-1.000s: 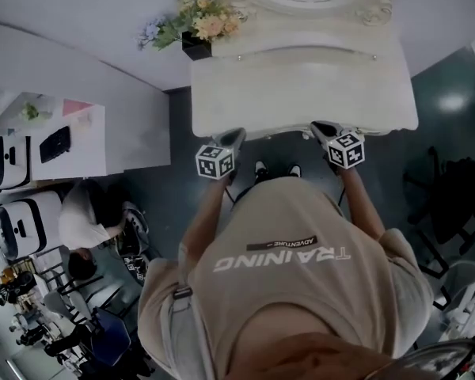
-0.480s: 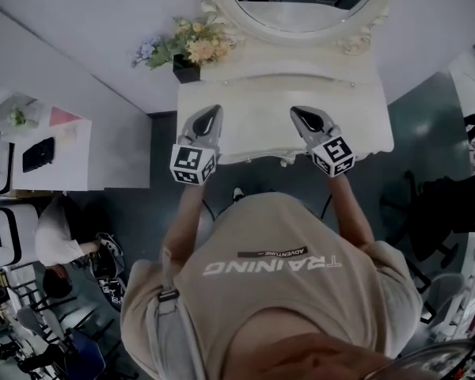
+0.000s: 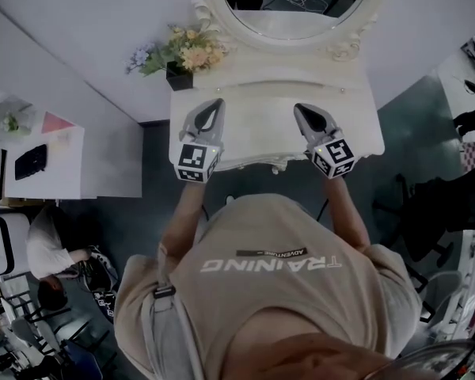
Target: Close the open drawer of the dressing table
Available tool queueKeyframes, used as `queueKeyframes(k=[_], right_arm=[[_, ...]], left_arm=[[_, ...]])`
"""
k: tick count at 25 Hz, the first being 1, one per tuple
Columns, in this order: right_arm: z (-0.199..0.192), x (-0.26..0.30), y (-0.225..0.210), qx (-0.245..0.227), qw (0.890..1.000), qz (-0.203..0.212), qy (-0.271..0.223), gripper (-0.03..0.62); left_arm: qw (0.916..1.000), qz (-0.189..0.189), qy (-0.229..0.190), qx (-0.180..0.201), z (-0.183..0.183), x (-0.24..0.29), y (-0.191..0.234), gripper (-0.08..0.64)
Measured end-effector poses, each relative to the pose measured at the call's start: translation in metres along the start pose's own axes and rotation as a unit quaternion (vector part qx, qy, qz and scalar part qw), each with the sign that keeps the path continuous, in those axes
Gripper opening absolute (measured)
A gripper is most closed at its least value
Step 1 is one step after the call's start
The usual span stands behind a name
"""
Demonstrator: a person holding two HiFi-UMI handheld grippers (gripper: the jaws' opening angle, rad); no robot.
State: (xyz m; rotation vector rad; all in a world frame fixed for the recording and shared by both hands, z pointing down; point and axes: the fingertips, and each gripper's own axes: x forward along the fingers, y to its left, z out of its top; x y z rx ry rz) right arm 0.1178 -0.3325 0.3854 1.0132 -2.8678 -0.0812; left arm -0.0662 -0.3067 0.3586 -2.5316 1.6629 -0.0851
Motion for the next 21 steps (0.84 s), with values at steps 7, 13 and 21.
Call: queueKeyframes(k=[7,13,21], right_arm=[[-0.007,0.002,0.008,-0.013,1.0,0.017,0.02,0.003],[-0.013,0.02,0.002,-0.004,1.0,0.007,0.027,0.003],[-0.024,0.059,-0.003,-0.002,0.999,-0.003,0.035,0.003]], left_arm=[[0.9995,0.006,0.023,-0.019,-0.021,-0.01,0.005,0.0],[0.9983,0.02,0.039,-0.04,-0.041,-0.019,0.026,0.0],[0.9962,0.036,0.064,-0.048,-0.067,-0.018,0.059,0.0]])
